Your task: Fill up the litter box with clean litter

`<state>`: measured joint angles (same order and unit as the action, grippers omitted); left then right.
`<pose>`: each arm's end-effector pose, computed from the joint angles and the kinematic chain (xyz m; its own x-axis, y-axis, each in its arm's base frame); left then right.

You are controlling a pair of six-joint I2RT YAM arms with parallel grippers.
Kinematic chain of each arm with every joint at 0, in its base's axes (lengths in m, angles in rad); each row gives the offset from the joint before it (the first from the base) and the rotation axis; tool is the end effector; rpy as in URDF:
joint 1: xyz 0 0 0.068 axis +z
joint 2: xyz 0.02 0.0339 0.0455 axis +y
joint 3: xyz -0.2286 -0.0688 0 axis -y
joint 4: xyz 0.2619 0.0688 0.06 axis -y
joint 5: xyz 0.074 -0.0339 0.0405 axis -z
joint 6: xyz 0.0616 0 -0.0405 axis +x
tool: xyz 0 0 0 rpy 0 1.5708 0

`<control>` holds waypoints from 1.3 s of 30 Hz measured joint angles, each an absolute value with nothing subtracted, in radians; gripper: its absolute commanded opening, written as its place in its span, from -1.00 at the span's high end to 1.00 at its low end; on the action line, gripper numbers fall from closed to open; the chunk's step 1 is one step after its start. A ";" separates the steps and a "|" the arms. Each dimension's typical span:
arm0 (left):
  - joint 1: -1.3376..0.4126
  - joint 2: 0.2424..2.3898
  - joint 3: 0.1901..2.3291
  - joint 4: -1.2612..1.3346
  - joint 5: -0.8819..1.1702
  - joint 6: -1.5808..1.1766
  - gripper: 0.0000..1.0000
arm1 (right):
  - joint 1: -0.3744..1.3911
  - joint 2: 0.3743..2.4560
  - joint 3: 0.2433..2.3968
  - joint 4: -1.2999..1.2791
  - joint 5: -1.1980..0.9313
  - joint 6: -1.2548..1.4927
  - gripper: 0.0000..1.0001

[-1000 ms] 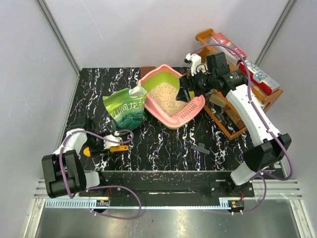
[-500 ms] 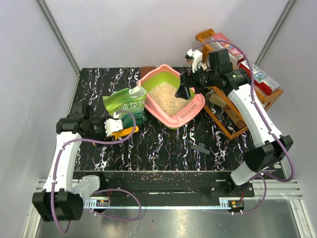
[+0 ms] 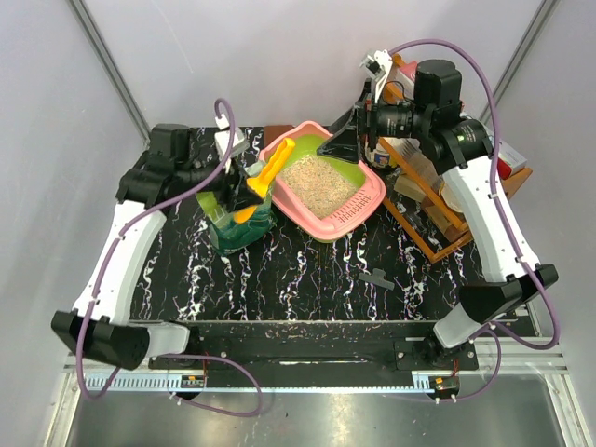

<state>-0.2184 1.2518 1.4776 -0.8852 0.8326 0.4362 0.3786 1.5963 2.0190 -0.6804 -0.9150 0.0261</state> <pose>0.2648 -0.1054 0.3769 -0.2394 0.3444 -0.9078 0.9021 0.4246 -0.0768 0.3053 0.1740 0.4757 -0.2612 -0.0868 -0.9614 -0.9310 0.2857 0.2272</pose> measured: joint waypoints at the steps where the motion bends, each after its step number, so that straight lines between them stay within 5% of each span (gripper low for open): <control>1: -0.225 1.275 1.486 -0.855 0.836 0.399 1.00 | 0.379 1.597 2.015 -0.657 -0.929 0.045 -0.95; 15: -0.284 1.379 1.506 -0.651 0.980 0.093 1.00 | 0.441 1.714 1.996 -0.487 -0.980 0.193 -0.82; 23: -0.294 1.423 1.519 -0.563 1.066 -0.009 1.00 | 0.462 1.777 2.029 -0.488 -0.976 0.164 -0.04; 26: -0.294 1.464 1.549 -0.550 1.090 -0.036 0.99 | 0.462 1.790 2.033 -0.492 -0.981 0.152 0.58; 27: -0.294 1.478 1.559 -0.547 1.094 -0.040 0.83 | 0.462 1.795 2.040 -0.494 -0.992 0.164 1.00; 28: -0.294 1.487 1.562 -0.542 1.106 -0.041 0.32 | 0.462 1.799 2.047 -0.493 -0.996 0.166 1.00; 32: -0.298 1.499 1.584 -0.544 1.085 -0.034 -0.21 | 0.461 1.800 2.059 -0.500 -0.982 0.162 1.00; 39: -0.345 1.367 1.482 -0.397 0.697 0.131 -0.63 | 0.464 1.769 2.061 -0.532 -0.559 0.303 1.00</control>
